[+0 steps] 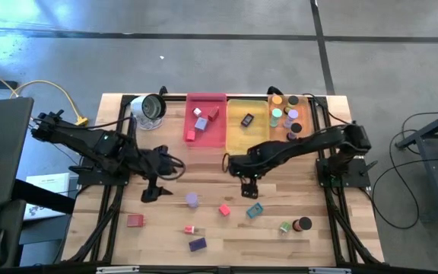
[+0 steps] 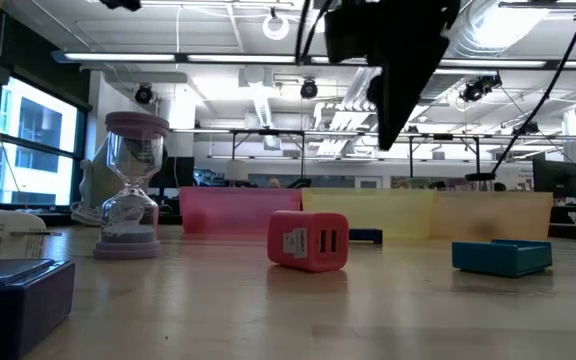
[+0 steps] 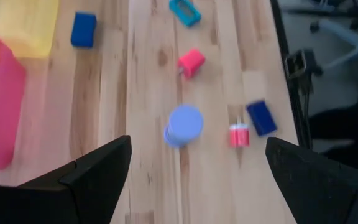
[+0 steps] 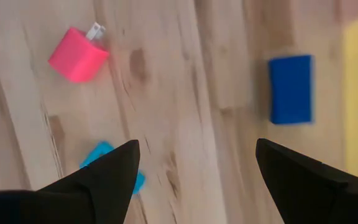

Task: Pick & Place Office items
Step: Adjust the yellow bin

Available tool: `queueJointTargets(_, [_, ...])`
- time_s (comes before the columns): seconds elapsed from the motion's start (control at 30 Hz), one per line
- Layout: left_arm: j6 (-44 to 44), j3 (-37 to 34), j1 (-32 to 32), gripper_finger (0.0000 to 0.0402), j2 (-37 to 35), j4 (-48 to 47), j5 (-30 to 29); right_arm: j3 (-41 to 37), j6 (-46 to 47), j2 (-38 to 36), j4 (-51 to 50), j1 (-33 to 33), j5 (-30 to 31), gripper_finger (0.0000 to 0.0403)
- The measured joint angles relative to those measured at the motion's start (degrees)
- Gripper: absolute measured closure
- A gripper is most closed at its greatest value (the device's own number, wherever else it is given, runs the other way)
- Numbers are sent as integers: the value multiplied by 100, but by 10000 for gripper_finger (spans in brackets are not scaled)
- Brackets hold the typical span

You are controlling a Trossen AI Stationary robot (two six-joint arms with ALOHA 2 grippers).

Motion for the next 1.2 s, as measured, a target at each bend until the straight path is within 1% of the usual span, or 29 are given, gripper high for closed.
queueJointTargets(0.07, [3,0,-16,39,0,-122,18,0,11,202,220,0,-83,93])
queueJointTargets(0.17, [94,0,-14,39,0,-219,18,0,-59,534,446,-2,-10,93])
queueJointTargets(0.23, [197,0,-13,38,0,-227,18,0,-179,750,512,-9,230,93])
queueJointTargets(0.37, [282,0,-14,39,0,-232,18,0,-287,1044,470,-9,916,93])
queueJointTargets(0.47, [287,0,-14,39,0,-282,16,0,-312,1060,480,-9,1126,93])
queueJointTargets(0.63, [258,0,-11,39,0,-360,-18,0,-505,1060,490,-136,1094,93])
queueJointTargets(0.73, [221,0,-11,39,0,-360,-32,0,-719,1060,489,-286,944,93])
queueJointTargets(0.83, [172,0,-11,39,0,-360,-35,0,-879,1060,493,-440,1015,93])
queueJointTargets(1.2, [-188,0,-11,39,0,-436,-35,0,-1360,1060,495,-920,972,93])
